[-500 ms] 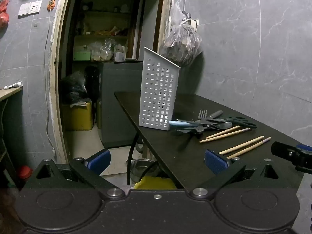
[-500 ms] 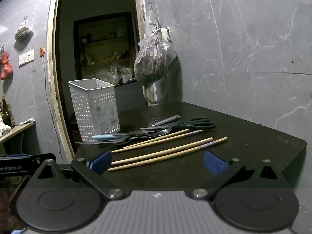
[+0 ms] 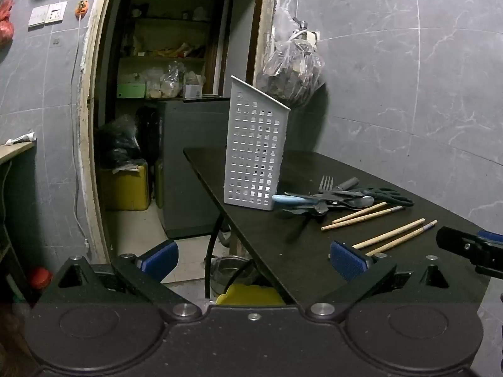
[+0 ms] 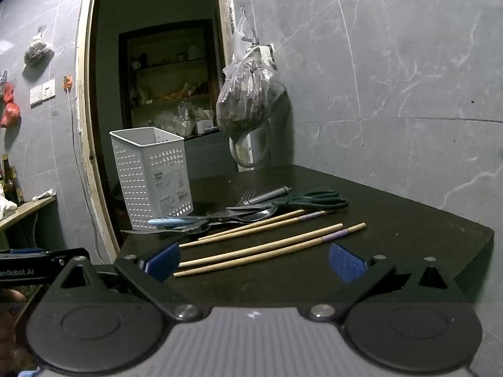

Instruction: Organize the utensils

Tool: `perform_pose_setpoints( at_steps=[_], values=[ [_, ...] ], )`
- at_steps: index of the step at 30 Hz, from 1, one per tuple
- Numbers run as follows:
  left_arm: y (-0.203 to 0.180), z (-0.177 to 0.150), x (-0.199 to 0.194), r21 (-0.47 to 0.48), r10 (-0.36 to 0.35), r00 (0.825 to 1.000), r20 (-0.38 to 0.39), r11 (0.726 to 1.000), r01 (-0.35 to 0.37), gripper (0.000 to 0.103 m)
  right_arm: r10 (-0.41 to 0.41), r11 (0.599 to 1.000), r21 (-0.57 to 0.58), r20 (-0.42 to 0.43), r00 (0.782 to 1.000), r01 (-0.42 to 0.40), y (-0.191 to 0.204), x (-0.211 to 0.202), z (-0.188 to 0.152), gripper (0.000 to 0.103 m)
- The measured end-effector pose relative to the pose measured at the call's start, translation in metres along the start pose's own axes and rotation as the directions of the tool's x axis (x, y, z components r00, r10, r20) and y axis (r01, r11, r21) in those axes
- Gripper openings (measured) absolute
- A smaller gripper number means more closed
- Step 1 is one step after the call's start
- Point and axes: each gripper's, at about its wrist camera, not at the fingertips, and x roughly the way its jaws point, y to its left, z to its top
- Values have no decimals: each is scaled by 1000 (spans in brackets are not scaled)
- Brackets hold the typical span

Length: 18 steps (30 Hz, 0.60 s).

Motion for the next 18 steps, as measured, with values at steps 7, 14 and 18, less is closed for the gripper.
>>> perform_pose_setpoints(
  at_steps=[7,14,18],
  values=[
    [0,0,0,0,0,1000,-1,1000,0,102,-1,1000,-2,-1,1000,1,2,0,0,103],
    [0,0,0,0,0,1000,-2,1000,0,102,-1,1000,-3,1,1000,1,2,0,0,103],
    [1,1,-2,-2,1,1000,-5,1000,-1,102,-2,1000,-2,-2,1000,2,1,0,0,103]
  ],
)
